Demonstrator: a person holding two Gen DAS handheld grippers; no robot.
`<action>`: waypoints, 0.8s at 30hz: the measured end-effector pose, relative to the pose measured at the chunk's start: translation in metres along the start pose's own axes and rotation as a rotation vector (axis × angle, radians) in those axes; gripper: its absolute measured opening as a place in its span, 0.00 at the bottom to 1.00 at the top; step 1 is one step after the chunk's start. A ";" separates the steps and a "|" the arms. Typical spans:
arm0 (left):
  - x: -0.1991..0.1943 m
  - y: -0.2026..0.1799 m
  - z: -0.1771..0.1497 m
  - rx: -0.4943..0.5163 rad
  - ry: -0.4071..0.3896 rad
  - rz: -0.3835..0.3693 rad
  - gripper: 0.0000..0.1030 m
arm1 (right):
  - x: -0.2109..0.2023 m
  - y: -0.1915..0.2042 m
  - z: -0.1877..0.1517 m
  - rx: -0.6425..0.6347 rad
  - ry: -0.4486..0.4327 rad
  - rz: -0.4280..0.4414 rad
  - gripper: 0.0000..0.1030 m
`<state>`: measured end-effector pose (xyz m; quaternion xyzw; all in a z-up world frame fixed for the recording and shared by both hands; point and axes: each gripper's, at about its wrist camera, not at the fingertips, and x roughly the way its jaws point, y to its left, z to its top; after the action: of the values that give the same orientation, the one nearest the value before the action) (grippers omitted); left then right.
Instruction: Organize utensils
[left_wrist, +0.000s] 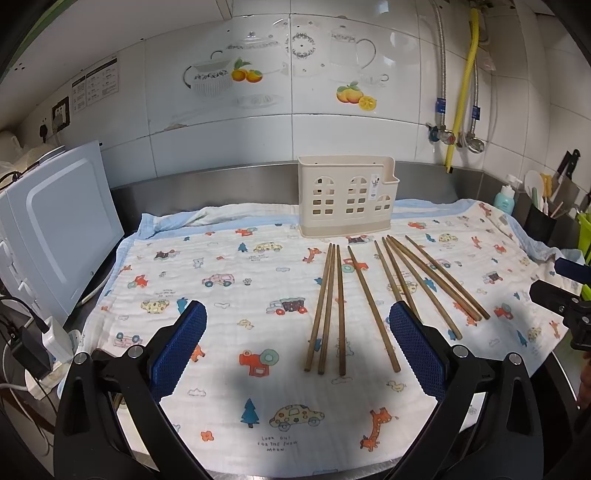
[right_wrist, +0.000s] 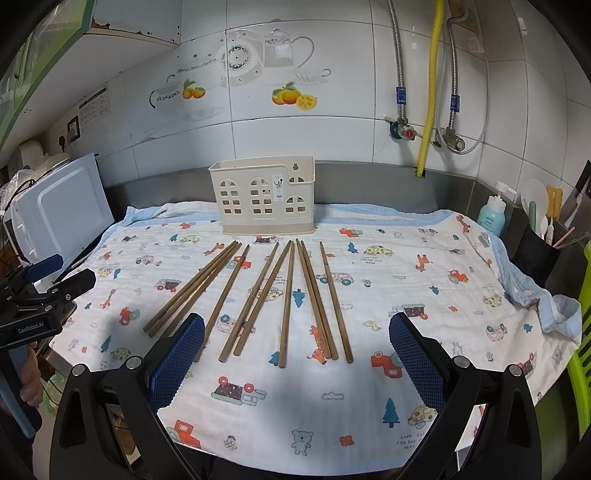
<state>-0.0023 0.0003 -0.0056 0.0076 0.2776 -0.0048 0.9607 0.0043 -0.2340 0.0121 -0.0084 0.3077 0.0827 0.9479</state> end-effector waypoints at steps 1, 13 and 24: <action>0.001 0.000 0.000 -0.002 0.000 -0.001 0.95 | -0.001 0.000 0.000 0.001 0.000 0.001 0.94; 0.015 0.006 -0.003 -0.012 0.019 -0.006 0.95 | 0.010 -0.006 0.003 -0.005 0.009 0.000 0.94; 0.044 0.010 -0.007 0.010 0.069 -0.012 0.81 | 0.029 -0.025 -0.004 -0.013 0.045 -0.021 0.93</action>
<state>0.0313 0.0103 -0.0348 0.0108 0.3105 -0.0119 0.9504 0.0292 -0.2543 -0.0097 -0.0196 0.3281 0.0743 0.9415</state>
